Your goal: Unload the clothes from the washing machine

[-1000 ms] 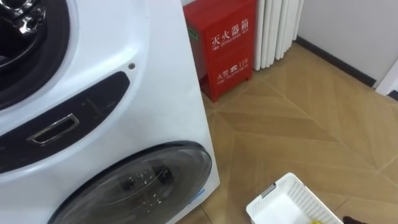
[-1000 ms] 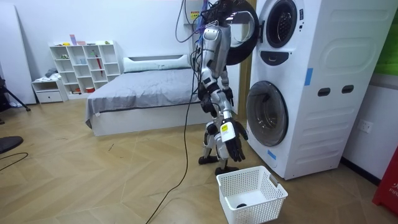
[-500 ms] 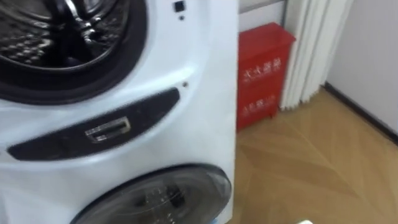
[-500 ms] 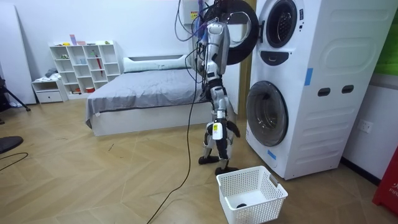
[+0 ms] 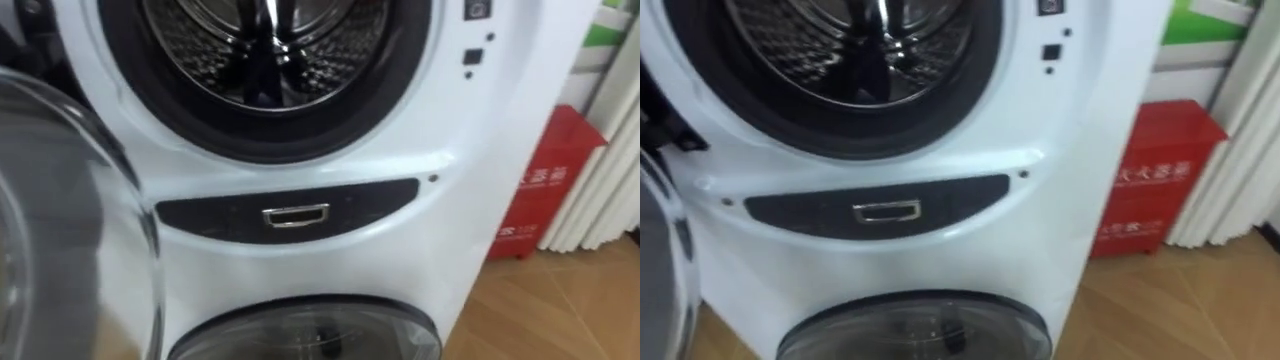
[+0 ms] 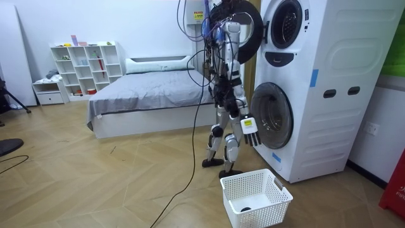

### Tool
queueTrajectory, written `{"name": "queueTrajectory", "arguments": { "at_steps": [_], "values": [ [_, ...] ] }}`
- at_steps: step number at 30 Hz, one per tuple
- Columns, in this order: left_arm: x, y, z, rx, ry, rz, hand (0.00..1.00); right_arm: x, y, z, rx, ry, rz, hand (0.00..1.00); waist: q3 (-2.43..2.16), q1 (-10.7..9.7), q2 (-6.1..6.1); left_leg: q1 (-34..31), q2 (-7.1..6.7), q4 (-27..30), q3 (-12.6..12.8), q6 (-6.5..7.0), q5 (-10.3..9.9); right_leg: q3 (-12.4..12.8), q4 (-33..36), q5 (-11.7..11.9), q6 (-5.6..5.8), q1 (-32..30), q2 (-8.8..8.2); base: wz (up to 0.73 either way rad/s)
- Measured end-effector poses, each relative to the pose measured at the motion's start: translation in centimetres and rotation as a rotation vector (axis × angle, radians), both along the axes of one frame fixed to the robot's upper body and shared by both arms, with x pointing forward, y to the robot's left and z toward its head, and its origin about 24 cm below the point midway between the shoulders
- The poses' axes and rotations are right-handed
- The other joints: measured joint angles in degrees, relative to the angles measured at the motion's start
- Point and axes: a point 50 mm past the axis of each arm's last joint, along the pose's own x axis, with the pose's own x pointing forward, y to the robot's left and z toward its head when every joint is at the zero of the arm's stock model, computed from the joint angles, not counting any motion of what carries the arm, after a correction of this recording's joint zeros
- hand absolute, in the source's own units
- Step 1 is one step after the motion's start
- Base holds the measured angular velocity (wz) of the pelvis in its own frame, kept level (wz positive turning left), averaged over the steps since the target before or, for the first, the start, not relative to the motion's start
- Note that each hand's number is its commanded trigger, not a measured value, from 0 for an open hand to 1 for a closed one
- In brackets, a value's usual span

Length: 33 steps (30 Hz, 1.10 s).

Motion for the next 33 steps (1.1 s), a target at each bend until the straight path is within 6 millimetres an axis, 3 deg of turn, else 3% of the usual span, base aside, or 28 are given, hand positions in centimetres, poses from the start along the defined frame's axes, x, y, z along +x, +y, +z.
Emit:
{"name": "queueTrajectory", "arguments": {
  "at_steps": [2, 3, 10, 19, 25, 28, 29, 33],
  "values": [
    [0.0, 0.0, 0.0, 0.011, 0.006, -0.016, 0.00, 0.4, 0.5, -0.1, 0.017, -0.001, 0.058, 0.00, 0.12, 0.1, -0.16, 0.1, 0.00, 0.0, -0.6, 0.00, 0.0, -0.5, -0.1, -0.2, 0.07, 0.4, -0.09, 0.23],
    [0.0, 0.0, 0.0, 0.014, 0.010, -0.029, 0.00, 0.5, 0.7, -0.1, 0.031, -0.001, 0.085, 0.00, 0.58, 0.3, -0.04, 0.7, 0.02, -0.1, -0.9, 0.00, 0.0, -0.9, -0.3, -0.4, 0.07, 1.0, -0.13, 0.10],
    [0.4, 0.1, 0.1, 0.081, 0.026, -0.107, 0.00, -0.1, 1.1, -0.3, 0.074, 0.013, 0.115, 0.00, 0.20, 1.2, -0.64, 0.8, 0.13, 0.0, -1.4, 0.00, 0.0, -2.6, -0.9, -0.7, 0.09, 2.0, -0.36, 0.12],
    [0.2, 0.3, 0.1, 0.104, 0.046, -0.107, 0.00, -0.5, 1.2, -0.4, 0.094, 0.018, 0.113, 0.00, 0.16, 1.2, -0.77, 2.0, 0.09, -0.5, -1.9, 0.00, -0.1, -3.3, -0.9, -1.4, 0.34, 3.5, -0.55, 0.06],
    [-0.5, 0.6, 0.2, 0.130, 0.075, -0.101, 0.00, -0.7, 1.4, -0.4, 0.106, 0.020, 0.119, 0.00, 0.02, 1.3, -1.15, 1.6, 0.84, 1.1, -1.9, -0.65, -1.0, -3.9, -0.4, -2.1, -0.37, 3.4, -0.02, 0.00],
    [-0.8, 1.0, 0.3, 0.148, 0.086, -0.104, 0.00, -1.0, 1.4, -0.4, 0.111, 0.030, 0.124, 0.00, 0.05, 1.4, -1.59, -0.1, 1.74, 6.6, -1.3, -1.81, -3.3, -4.1, 1.5, -3.6, -1.34, 3.1, 0.54, 0.05],
    [-0.9, 0.9, 0.3, 0.144, 0.088, -0.108, 0.00, -1.0, 1.4, -0.4, 0.110, 0.034, 0.140, 0.00, 0.05, 1.5, -1.88, -1.7, 2.00, 11.1, -0.7, -2.45, -3.8, -4.0, 2.2, -4.0, -1.68, 2.7, 0.58, -0.06],
    [-0.8, 0.6, 0.2, 0.118, 0.082, -0.119, 0.00, -1.0, 1.2, -0.4, 0.099, 0.039, 0.154, 0.00, -0.03, 1.3, -1.47, -7.6, 4.28, 24.4, 0.0, -2.87, -4.1, -4.3, 2.4, -4.8, -3.37, 2.8, 1.58, -0.04]
  ]
}}
